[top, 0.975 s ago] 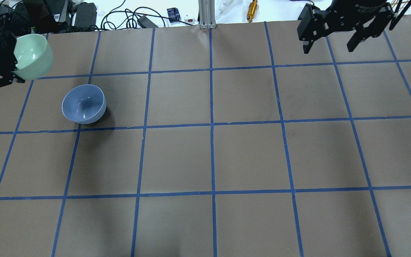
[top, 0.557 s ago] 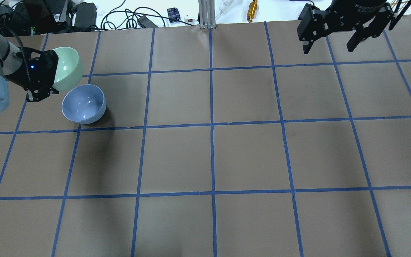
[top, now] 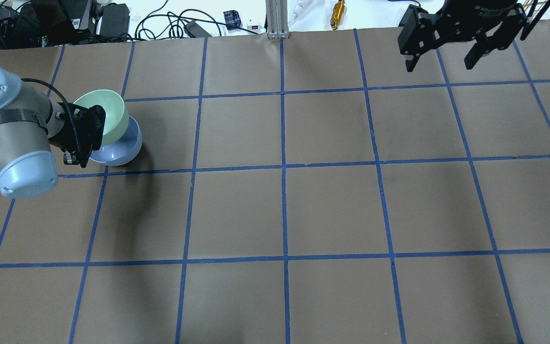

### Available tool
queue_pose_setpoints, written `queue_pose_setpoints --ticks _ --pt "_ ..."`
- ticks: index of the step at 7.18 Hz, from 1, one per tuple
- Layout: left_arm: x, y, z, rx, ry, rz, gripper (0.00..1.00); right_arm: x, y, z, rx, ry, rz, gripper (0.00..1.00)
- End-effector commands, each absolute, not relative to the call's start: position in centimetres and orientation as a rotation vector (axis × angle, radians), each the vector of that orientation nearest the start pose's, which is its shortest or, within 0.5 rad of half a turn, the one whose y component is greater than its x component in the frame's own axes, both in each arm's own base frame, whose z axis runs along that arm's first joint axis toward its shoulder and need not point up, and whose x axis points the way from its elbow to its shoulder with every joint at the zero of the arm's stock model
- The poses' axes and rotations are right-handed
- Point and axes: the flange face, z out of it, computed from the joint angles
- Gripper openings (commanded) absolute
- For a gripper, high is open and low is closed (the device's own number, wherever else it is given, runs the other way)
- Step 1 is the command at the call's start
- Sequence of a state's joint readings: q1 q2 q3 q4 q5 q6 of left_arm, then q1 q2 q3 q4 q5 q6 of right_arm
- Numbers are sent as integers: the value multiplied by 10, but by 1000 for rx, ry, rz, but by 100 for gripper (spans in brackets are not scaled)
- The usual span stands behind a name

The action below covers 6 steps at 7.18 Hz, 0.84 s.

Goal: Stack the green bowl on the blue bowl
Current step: 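Lower the pale green bowl into the light blue bowl and open the left gripper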

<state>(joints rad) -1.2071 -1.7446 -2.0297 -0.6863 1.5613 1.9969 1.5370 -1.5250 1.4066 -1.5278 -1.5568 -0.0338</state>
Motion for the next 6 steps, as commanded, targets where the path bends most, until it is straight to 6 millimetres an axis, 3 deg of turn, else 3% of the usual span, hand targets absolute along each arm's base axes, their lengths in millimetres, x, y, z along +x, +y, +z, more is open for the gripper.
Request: queue_pose_setpoints --ticks 1,3,4,5,6 --pt "57 -525 262 -2436 -2296 159 0 117 -520 541 -1 3127 -118 100" --pt "59 -525 257 -2433 -2298 124 0 117 -520 541 -1 3128 -118 100" --pt "61 -527 254 -2427 -2301 109 46 117 -520 542 -1 3128 -121 100" --pt "61 -528 255 -2396 -2339 112 99 117 -520 541 -1 3128 -118 100" --pt "61 -528 255 -2390 -2345 113 100 117 -520 541 -1 3128 -118 100"
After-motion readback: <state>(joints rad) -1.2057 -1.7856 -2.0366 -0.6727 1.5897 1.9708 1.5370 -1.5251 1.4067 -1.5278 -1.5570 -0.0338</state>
